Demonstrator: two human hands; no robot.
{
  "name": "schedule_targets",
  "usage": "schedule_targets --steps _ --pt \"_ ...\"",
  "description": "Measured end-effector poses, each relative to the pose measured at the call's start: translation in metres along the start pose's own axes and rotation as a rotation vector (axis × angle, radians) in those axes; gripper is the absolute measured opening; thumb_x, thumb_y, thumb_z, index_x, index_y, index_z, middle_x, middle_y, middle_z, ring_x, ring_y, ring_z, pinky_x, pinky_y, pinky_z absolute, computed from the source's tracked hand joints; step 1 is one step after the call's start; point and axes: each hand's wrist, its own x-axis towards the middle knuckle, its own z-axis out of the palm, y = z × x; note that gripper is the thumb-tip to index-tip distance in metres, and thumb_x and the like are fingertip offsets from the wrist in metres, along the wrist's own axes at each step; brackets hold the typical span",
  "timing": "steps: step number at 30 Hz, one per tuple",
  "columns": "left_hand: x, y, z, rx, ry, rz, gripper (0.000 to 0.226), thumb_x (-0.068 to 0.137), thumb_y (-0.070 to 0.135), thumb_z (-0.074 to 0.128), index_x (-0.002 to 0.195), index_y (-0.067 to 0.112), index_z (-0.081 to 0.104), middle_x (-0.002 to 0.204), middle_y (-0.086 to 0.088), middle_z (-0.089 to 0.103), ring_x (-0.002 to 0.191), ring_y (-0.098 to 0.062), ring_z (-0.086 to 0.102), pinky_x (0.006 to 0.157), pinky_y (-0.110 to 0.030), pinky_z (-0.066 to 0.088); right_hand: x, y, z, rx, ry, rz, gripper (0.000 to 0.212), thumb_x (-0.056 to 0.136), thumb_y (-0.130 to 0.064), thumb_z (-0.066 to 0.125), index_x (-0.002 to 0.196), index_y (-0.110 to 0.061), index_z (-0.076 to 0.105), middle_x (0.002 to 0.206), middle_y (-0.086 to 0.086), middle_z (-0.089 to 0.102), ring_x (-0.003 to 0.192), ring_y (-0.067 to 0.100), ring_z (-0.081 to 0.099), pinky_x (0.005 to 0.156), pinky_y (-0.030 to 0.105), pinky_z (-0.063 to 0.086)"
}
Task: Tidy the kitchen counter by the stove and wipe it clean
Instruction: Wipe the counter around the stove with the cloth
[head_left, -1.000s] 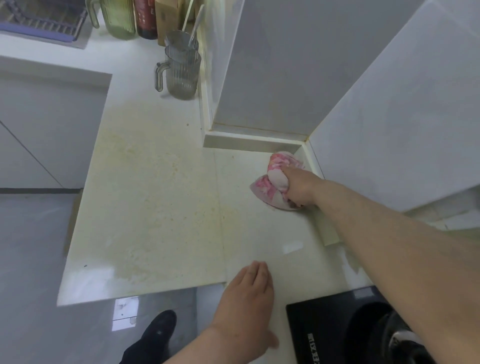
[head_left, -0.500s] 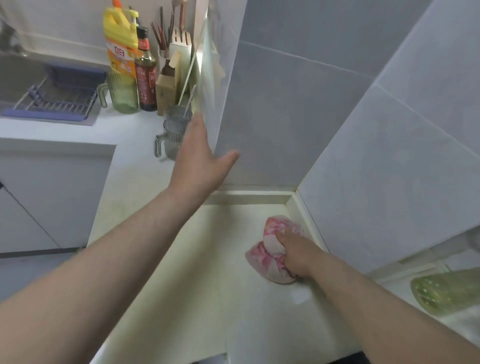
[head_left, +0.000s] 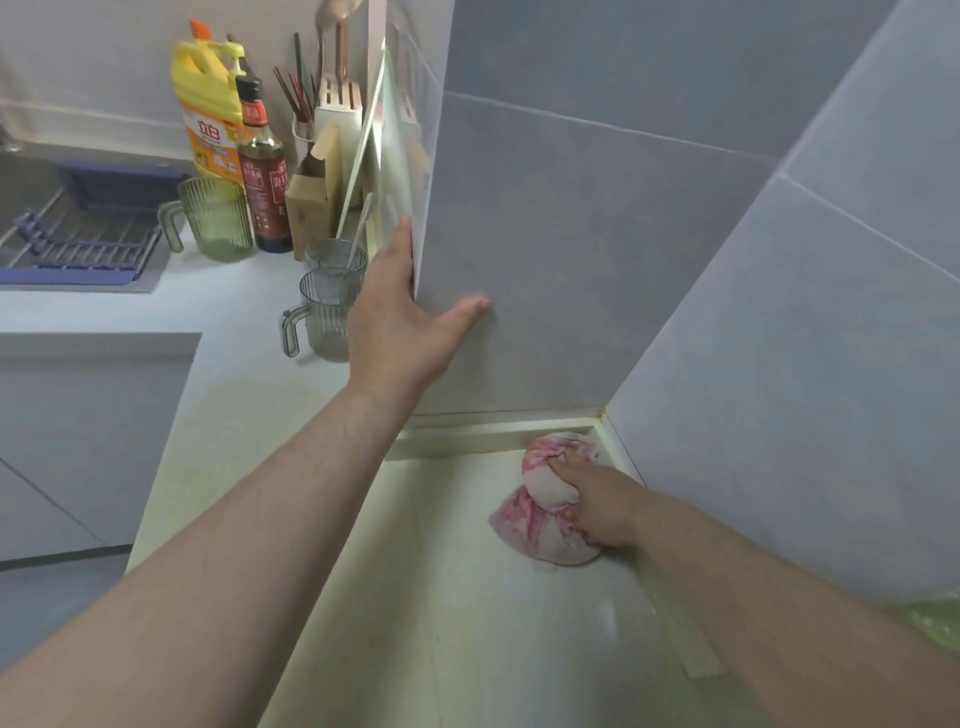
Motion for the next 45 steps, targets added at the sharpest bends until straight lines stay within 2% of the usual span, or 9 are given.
schedule_targets --steps 3,11,15,18,21,26,35,38,45 --pt "-0.004 0.006 -0.003 -0.014 0.013 0.017 0.074 0.063 0.046 0.077 0.13 0.042 0.048 0.116 0.023 0.058 0.109 -0.002 0.058 0.092 -0.037 0.053 -0.003 -0.002 0.001 -0.003 0.001 -0.012 0.065 0.097 -0.02 0.048 0.155 -0.02 0.018 0.164 0.006 0.009 0.151 0.022 0.011 0.12 0.026 0.01" --pt "-0.007 0.014 -0.007 -0.017 0.004 -0.014 0.076 0.062 0.048 0.077 0.131 0.044 0.047 0.119 0.02 0.059 0.11 -0.001 0.058 0.093 -0.036 0.053 -0.036 -0.011 0.022 0.008 -0.012 0.033 0.071 0.095 -0.018 0.05 0.156 -0.022 0.013 0.165 0.001 0.0 0.151 0.02 0.006 0.121 0.029 0.008" --pt "-0.008 0.012 -0.006 -0.011 0.004 -0.04 0.083 0.061 0.051 0.076 0.136 0.044 0.043 0.124 0.019 0.059 0.112 -0.002 0.057 0.096 -0.036 0.052 -0.057 -0.016 0.031 0.07 -0.039 0.044 0.077 0.093 -0.04 0.055 0.156 -0.021 0.013 0.164 -0.004 -0.001 0.151 0.017 0.003 0.12 0.03 0.008" --pt "-0.008 0.011 -0.005 -0.027 0.0 -0.034 0.08 0.061 0.051 0.077 0.134 0.045 0.044 0.122 0.019 0.06 0.11 -0.001 0.058 0.095 -0.036 0.052 -0.06 -0.027 0.042 0.11 0.079 0.072 0.076 0.095 -0.051 0.046 0.155 -0.016 0.015 0.164 0.0 0.004 0.151 0.019 0.005 0.121 0.033 0.011" --pt "-0.006 0.008 -0.004 -0.047 -0.004 -0.013 0.077 0.063 0.049 0.078 0.132 0.045 0.046 0.12 0.02 0.061 0.109 0.001 0.058 0.095 -0.034 0.052 -0.056 -0.03 0.055 0.099 0.237 0.064 0.061 0.101 -0.047 0.034 0.151 -0.015 0.022 0.161 0.003 0.017 0.149 0.02 0.014 0.121 0.033 0.013" --pt "-0.003 0.0 0.0 -0.105 0.007 0.011 0.078 0.062 0.045 0.079 0.133 0.045 0.047 0.121 0.022 0.062 0.112 0.0 0.059 0.095 -0.036 0.052 -0.041 -0.024 0.067 0.064 0.394 0.091 0.057 0.102 -0.044 0.03 0.154 -0.022 0.019 0.161 -0.002 0.019 0.148 0.018 0.016 0.12 0.031 0.014" --pt "-0.001 -0.01 0.006 -0.157 0.02 0.023 0.084 0.062 0.044 0.079 0.139 0.037 0.047 0.126 0.024 0.06 0.117 0.004 0.056 0.099 -0.035 0.049 0.005 -0.012 0.05 0.149 0.456 0.089 0.057 0.099 -0.042 0.025 0.15 -0.016 0.035 0.156 0.004 0.033 0.145 0.021 0.025 0.119 0.032 0.02" --pt "0.001 -0.011 0.007 -0.139 0.024 0.019 0.09 0.061 0.047 0.078 0.142 0.034 0.044 0.132 0.021 0.057 0.122 0.003 0.053 0.103 -0.034 0.047 0.004 -0.009 0.048 0.19 0.446 0.072 0.049 0.102 -0.034 0.036 0.148 -0.016 0.038 0.156 0.003 0.034 0.144 0.02 0.026 0.119 0.032 0.02" --pt "0.0 -0.008 0.004 -0.124 0.001 -0.001 0.092 0.061 0.048 0.079 0.144 0.035 0.041 0.133 0.021 0.057 0.12 0.005 0.053 0.101 -0.032 0.048 -0.018 -0.024 0.06 0.185 0.447 0.144 0.055 0.102 -0.035 0.033 0.154 -0.016 0.025 0.162 0.003 0.02 0.15 0.018 0.013 0.12 0.031 0.015"
